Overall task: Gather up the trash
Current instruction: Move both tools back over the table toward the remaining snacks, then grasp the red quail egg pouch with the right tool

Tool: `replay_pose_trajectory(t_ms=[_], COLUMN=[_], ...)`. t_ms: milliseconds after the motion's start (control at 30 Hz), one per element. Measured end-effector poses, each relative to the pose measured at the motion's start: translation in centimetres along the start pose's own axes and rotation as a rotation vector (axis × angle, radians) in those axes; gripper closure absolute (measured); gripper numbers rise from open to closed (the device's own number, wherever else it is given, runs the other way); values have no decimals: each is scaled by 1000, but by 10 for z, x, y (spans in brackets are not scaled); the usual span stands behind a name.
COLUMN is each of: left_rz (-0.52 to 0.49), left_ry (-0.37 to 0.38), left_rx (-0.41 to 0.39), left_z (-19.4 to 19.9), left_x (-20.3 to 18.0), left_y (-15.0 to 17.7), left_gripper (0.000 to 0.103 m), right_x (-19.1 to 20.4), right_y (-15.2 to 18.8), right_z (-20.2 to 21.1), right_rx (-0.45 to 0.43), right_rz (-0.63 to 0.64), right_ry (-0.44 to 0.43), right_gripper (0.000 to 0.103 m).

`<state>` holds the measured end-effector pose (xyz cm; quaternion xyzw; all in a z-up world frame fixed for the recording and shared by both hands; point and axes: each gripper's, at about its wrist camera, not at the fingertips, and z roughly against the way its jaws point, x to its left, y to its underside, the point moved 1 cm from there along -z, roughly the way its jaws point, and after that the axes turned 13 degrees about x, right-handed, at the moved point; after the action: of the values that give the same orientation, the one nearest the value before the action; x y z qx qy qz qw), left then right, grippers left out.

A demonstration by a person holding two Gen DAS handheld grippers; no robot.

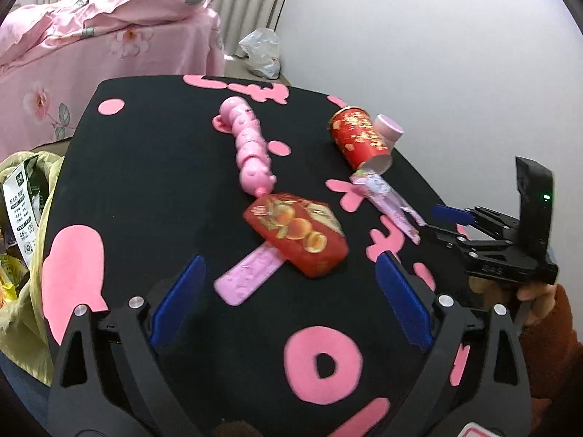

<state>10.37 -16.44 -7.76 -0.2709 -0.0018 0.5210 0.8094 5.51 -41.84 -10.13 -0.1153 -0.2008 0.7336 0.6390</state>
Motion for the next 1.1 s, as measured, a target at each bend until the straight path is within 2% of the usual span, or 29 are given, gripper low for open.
replay_pose_trajectory(t_ms=[100, 200, 300, 400, 567, 667, 733, 800, 867, 900, 967, 1100], left_rz=[7, -32, -13, 39, 139, 185, 199, 193, 162, 137, 90, -2], left_ry=[40, 42, 57, 46, 6, 2, 8, 19, 39, 47, 49, 9], left_rx=[42, 71, 112, 57, 7, -7, -6, -8, -6, 1, 19, 68], left_z=[-7, -16, -24, -15, 6, 16, 21, 25, 26, 25, 19, 2], left_x=[7, 3, 4, 15, 48, 66, 74, 75, 72, 68, 59, 36], left_y=[-5, -17, -31, -36, -21, -10, -3, 2, 6, 7, 6, 2], left_gripper=[13, 20, 28, 30, 30, 30, 30, 30, 30, 30, 32, 43], right_x=[18, 21, 14, 25, 77, 104, 116, 118, 115, 113, 109, 89], right_y=[-10, -24, -35, -44, -58, -65, -68, -68, -65, -62, -56, -44], right_z=[0, -6, -14, -11, -19, -32, -44, -48, -45, -41, -32, -19], right_rx=[-3, -12, 13, 6, -7, 24, 48, 56, 72, 69, 46, 32], right_rz=[32, 54, 33, 38, 141, 213, 264, 270, 261, 260, 259, 184], right_ry=[14, 111, 54, -29, -177, -200, -163, -190, -262, -271, -217, -188], right_gripper=[44, 44, 44, 44, 44, 44, 44, 52, 71, 73, 78, 80])
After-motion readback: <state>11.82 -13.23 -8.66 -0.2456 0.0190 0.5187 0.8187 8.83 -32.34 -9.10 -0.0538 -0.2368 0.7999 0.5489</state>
